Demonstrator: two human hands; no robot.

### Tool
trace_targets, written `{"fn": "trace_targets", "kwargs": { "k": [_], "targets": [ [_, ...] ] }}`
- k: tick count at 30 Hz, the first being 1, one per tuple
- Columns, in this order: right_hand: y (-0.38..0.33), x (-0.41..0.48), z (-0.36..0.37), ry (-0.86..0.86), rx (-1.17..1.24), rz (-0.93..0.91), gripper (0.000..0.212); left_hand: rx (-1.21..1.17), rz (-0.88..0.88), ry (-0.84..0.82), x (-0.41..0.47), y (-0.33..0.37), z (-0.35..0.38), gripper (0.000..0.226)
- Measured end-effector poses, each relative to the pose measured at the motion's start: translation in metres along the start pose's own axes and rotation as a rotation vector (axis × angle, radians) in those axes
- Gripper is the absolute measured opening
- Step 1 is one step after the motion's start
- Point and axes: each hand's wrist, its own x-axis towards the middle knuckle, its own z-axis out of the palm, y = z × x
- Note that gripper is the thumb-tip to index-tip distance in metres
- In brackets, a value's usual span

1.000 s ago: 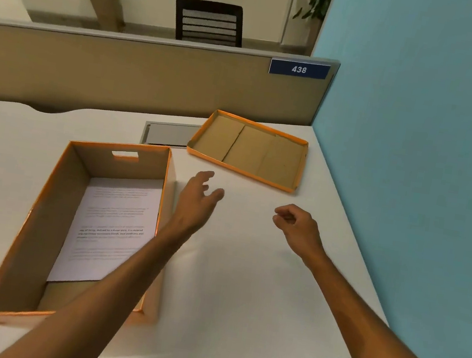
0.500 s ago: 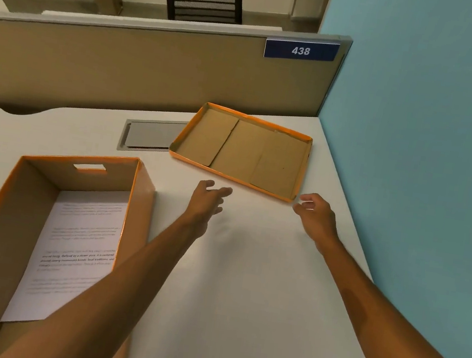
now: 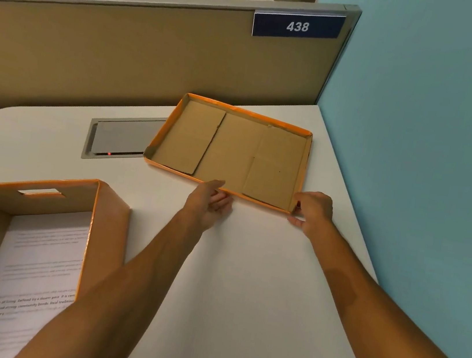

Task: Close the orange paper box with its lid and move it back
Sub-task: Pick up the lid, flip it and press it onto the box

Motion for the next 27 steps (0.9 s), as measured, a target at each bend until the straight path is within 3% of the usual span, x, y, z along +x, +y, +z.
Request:
{"fn": "trace_targets", "kwargs": {
  "k": [5, 9, 13, 16, 20, 22, 24, 27],
  "targets": [
    [-0.003, 0.007, 0.004, 0.029, 0.026, -0.008, 0.007, 0.009, 0.019, -0.025, 0.009, 0.001, 0.006, 0.008],
    [-0.011, 0.003, 0.000, -0.032, 0.063, -0.045, 0.009, -0.011, 0.072, -0.030, 0.010, 0.004, 0.010, 0.012],
    [-0.020, -0.010, -0.006, -0.074, 0.096, -0.088, 0.018, -0.076, 0.175, -0.154, 0.001, 0.006, 0.013, 0.016],
    [-0.022, -0.024, -0.012, -0.100, 0.126, -0.103, 0.017, -0.135, 0.247, -0.197, -0.010, 0.008, 0.017, 0.031],
    [-0.020, -0.041, -0.023, -0.104, 0.114, -0.147, 0.013, -0.119, 0.326, -0.197, -0.033, 0.008, 0.023, 0.030],
    [-0.015, -0.052, -0.028, 0.051, -0.096, -0.297, 0.011, -0.105, 0.374, -0.210, -0.047, 0.007, 0.025, 0.033],
    [-0.008, -0.068, -0.031, 0.242, -0.300, -0.626, 0.019, -0.071, 0.428, -0.219, -0.063, 0.008, 0.027, 0.034],
    [0.001, -0.097, -0.028, 0.176, -0.447, -1.068, 0.023, 0.003, 0.528, -0.202, -0.092, 0.007, 0.035, 0.028]
  ]
}}
